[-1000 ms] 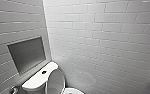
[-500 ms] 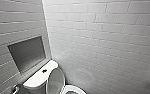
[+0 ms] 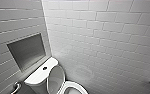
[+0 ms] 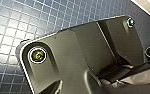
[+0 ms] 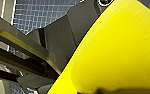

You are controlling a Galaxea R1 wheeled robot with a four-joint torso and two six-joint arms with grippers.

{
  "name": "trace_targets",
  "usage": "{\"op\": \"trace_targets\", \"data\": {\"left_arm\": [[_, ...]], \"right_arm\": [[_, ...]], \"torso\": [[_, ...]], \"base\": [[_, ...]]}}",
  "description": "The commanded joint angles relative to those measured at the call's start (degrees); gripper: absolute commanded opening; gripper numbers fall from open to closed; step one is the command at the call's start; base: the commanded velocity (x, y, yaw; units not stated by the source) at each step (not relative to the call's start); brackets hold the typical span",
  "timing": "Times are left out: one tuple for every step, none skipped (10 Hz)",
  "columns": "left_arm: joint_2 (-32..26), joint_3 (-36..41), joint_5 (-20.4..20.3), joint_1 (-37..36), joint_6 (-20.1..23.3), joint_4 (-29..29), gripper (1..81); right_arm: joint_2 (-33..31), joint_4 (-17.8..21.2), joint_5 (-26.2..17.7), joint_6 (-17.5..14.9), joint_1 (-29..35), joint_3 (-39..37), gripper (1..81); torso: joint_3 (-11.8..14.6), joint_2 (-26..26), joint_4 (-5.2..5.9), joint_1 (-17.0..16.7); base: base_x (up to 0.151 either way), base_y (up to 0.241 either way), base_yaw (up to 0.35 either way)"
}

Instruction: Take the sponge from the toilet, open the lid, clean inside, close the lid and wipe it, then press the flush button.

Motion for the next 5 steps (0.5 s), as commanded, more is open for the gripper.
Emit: {"op": "trace_targets", "data": {"left_arm": [[-0.4, -0.6, 1.8, -2.2, 0.1, -0.1, 81.1], [-0.5, -0.6, 1.8, -2.1, 0.0, -0.2, 81.1], [-0.6, -0.6, 1.8, -2.1, -0.3, -0.2, 81.1], [-0.5, -0.5, 1.8, -2.0, -0.6, -0.2, 81.1], [-0.5, -0.6, 1.8, -1.2, -0.9, -0.5, 81.1]], "right_arm": [[-0.1, -0.9, -2.8, -0.4, 0.8, -0.1, 1.0], [-0.1, -0.9, -3.1, -0.4, 0.8, 0.0, 1.0], [0.1, -0.9, -3.2, -0.5, 0.8, -0.1, 1.0], [0.4, -0.9, -3.4, -0.6, 0.8, -0.1, 1.0], [0.4, -0.8, -4.5, -0.6, 1.3, -0.2, 1.0]], "torso": [[0.0, 5.7, 0.00, -3.7], [0.0, 7.9, 0.00, -5.1], [0.0, 4.4, 0.00, -2.9], [0.0, 6.5, 0.00, -4.1], [0.0, 7.2, 0.00, -4.5]], "base": [[0.000, 0.000, 0.000], [0.000, 0.000, 0.000], [0.000, 0.000, 0.000], [0.000, 0.000, 0.000], [0.000, 0.000, 0.000]]}}
